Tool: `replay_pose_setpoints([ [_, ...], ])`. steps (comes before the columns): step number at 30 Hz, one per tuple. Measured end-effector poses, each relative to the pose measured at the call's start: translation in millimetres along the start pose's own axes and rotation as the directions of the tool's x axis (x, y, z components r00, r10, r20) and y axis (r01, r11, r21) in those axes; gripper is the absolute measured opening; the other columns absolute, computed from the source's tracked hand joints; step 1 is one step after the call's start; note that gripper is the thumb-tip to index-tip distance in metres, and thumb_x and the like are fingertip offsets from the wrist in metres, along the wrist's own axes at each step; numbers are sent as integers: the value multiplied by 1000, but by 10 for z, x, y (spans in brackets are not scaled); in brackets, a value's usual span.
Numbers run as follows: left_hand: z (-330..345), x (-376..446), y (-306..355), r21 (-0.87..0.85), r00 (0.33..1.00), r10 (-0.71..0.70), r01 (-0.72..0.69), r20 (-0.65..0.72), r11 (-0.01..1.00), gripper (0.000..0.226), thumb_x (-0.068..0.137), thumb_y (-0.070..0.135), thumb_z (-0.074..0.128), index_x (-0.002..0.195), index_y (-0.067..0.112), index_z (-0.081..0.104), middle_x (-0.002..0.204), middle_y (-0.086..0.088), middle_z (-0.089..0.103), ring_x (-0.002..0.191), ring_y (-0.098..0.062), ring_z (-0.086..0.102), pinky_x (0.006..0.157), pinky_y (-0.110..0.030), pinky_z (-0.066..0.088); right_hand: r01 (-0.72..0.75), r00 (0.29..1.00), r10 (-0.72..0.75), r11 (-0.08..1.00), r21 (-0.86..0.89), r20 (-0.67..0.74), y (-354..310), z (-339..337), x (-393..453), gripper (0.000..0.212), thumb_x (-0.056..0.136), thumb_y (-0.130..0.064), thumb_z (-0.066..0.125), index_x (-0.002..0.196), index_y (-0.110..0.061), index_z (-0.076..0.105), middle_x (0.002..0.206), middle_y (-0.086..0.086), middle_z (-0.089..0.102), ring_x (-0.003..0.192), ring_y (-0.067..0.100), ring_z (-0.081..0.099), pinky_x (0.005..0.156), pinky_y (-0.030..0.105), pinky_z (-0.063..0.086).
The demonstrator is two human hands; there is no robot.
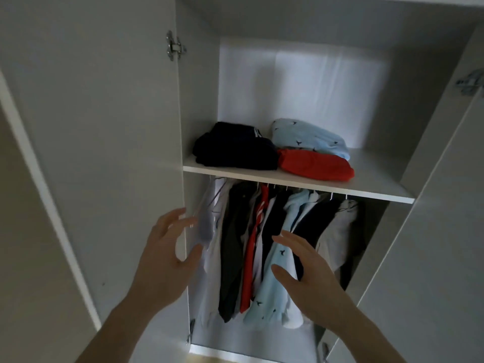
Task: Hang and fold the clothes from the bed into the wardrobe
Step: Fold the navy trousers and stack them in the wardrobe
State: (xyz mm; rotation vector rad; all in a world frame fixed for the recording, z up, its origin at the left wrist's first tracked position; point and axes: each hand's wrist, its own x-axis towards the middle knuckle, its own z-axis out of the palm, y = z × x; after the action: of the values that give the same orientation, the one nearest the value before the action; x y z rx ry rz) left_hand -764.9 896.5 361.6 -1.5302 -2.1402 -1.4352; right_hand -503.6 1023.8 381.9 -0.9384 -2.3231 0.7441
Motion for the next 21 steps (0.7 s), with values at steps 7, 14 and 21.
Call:
replay_pose_setpoints([
  [7,-938,-712,77,106,845,-162,248,-510,963,83,74,21,76,147,15,38,156,-13,29,141,-39,36,116,-48,33,80,996,-81,997,19,35,-112,-259,-903,53,96,-34,67,138,-54,43,151,-36,33,140,-16,29,120,18,22],
  [14,-1286,-451,-272,-109,810,-538,528,-233,842,87,88,9,76,156,7,22,143,-11,46,133,-36,48,106,-39,44,87,996,-88,996,35,11,-215,-434,-1543,52,95,-30,68,141,-42,46,141,-29,43,121,-26,37,91,-10,24],
  [21,-1230,-303,-230,-36,817,-528,535,-231,844,29,96,-2,59,120,-14,48,116,-36,57,108,-48,59,94,-47,42,43,996,-38,997,68,-75,-327,-625,-1928,51,96,-29,68,141,-40,46,136,-26,45,113,-32,34,86,-11,24],
])
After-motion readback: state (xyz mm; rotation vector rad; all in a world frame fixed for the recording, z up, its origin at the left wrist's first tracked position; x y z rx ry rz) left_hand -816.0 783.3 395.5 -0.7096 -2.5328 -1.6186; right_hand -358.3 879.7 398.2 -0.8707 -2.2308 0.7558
